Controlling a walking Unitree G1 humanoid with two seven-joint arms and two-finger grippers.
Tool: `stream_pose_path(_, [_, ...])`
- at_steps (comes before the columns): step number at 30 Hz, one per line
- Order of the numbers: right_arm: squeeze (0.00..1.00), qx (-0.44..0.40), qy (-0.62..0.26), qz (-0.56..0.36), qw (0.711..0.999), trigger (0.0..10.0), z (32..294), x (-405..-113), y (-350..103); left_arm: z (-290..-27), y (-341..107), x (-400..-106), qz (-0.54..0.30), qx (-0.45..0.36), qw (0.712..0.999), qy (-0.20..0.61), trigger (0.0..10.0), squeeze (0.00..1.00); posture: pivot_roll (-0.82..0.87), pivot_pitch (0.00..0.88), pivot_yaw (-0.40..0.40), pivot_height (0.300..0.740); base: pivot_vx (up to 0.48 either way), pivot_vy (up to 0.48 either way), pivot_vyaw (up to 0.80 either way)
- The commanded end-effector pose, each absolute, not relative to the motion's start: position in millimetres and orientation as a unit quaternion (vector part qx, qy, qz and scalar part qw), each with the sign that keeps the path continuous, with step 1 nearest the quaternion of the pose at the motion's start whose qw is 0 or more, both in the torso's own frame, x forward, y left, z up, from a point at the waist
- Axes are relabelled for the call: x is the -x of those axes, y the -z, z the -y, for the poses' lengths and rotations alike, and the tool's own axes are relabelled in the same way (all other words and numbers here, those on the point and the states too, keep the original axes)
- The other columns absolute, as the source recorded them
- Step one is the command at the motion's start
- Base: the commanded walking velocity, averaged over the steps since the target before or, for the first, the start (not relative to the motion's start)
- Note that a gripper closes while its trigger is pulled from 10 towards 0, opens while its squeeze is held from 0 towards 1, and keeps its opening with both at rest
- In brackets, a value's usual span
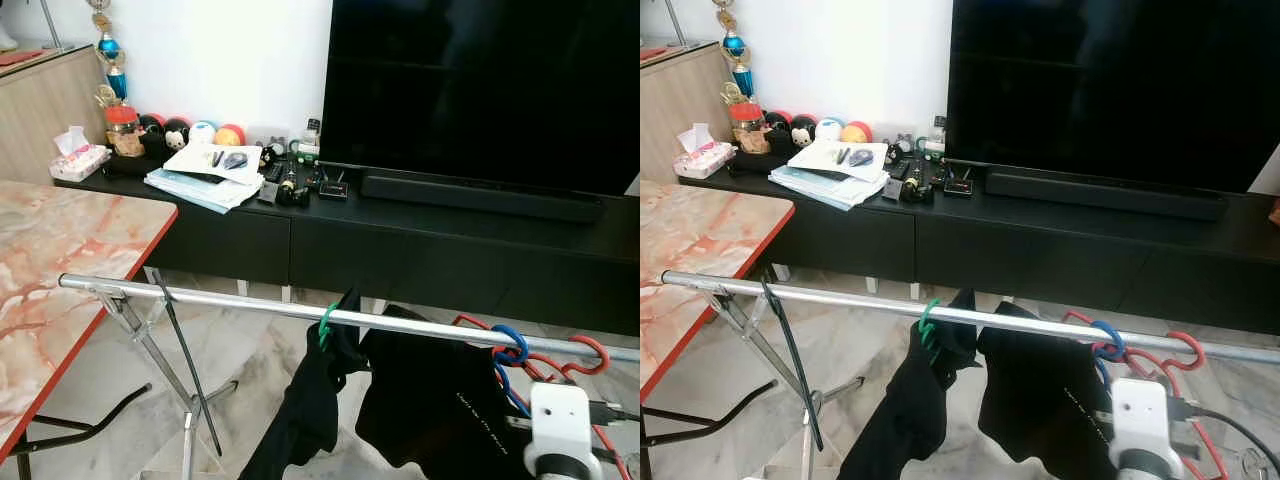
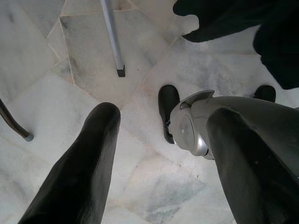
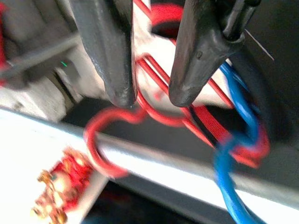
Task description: Hang hanger
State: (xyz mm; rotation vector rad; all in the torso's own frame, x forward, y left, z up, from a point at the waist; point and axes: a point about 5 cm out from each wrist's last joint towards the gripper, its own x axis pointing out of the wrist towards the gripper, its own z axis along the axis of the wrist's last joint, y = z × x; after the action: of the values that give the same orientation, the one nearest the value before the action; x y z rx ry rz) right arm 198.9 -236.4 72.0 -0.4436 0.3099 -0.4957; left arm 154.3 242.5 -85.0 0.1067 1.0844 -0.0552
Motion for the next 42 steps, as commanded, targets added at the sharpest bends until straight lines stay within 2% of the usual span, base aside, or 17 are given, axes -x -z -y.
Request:
stream_pose_path(1, [0.00,0.228,0.252,-0.157,0.927,10.0,239.3,-199.3,-75.3,-243.0,86.6,-150.3,-0.525,-0.050,0.849,0.028,10.0,0.00,0.13,0.012,-0.051,0.740,0.000,0.000,0.00])
stream_pose_path(9, [0.00,0.207,0.267,-0.195,0.921,10.0,244.1,-202.0,-68.2,-243.8,86.5,-150.1,-0.526,-0.049,0.849,0.027,10.0,0.00,0.13,0.014,-0.048,0.740,0.000,0.000,0.00])
stream_pose_path(17, [0.00,0.184,0.234,-0.243,0.923,10.0,245.0,-214.9,-59.8,-244.1,86.4,-150.0,-0.526,-0.047,0.849,0.028,10.0,0.00,0.13,0.013,-0.047,0.740,0.000,0.000,0.00])
stream_pose_path(18, [0.52,0.181,0.229,-0.244,0.925,10.0,245.3,-217.0,-60.2,-244.2,86.3,-149.9,-0.526,-0.047,0.849,0.028,10.0,0.00,0.14,0.013,-0.046,0.740,0.000,0.000,0.00])
stream_pose_path(19, [0.52,0.178,0.227,-0.245,0.926,10.0,245.5,-218.3,-60.7,-244.2,86.3,-149.9,-0.526,-0.047,0.849,0.028,10.0,0.00,0.14,0.013,-0.046,0.740,0.000,0.000,0.00])
stream_pose_path(20, [0.71,0.175,0.219,-0.247,0.928,10.0,245.0,-219.8,-60.8,-244.3,86.3,-149.9,-0.526,-0.047,0.849,0.028,10.0,0.00,0.14,0.013,-0.046,0.740,0.000,0.000,0.00])
stream_pose_path(21, [0.71,0.175,0.219,-0.247,0.928,10.0,245.0,-219.8,-60.8,-244.3,86.3,-149.9,-0.526,-0.047,0.849,0.028,10.0,0.00,0.14,0.013,-0.046,0.740,0.000,0.000,0.00])
stream_pose_path(23, [0.63,0.173,0.210,-0.249,0.929,10.0,244.4,-222.1,-60.9,-244.5,86.3,-149.8,-0.526,-0.047,0.849,0.028,10.0,0.00,0.14,0.011,-0.046,0.740,0.000,0.000,0.00])
stream_pose_path(24, [0.38,0.172,0.207,-0.251,0.930,10.0,244.4,-223.4,-60.8,-244.6,86.3,-149.7,-0.526,-0.047,0.849,0.028,10.0,0.00,0.14,0.011,-0.046,0.740,0.000,0.000,0.00])
stream_pose_path(25, [0.00,0.171,0.204,-0.253,0.930,10.0,244.3,-224.4,-60.4,-244.6,86.3,-149.7,-0.527,-0.047,0.848,0.028,10.0,0.00,0.14,0.011,-0.046,0.740,0.000,0.000,0.00])
stream_pose_path(42, [0.00,0.183,0.123,-0.270,0.937,10.0,235.6,-235.9,-55.8,-244.9,86.3,-149.3,-0.526,-0.048,0.849,0.029,10.0,0.00,0.14,0.002,-0.043,0.740,0.000,0.000,0.00])
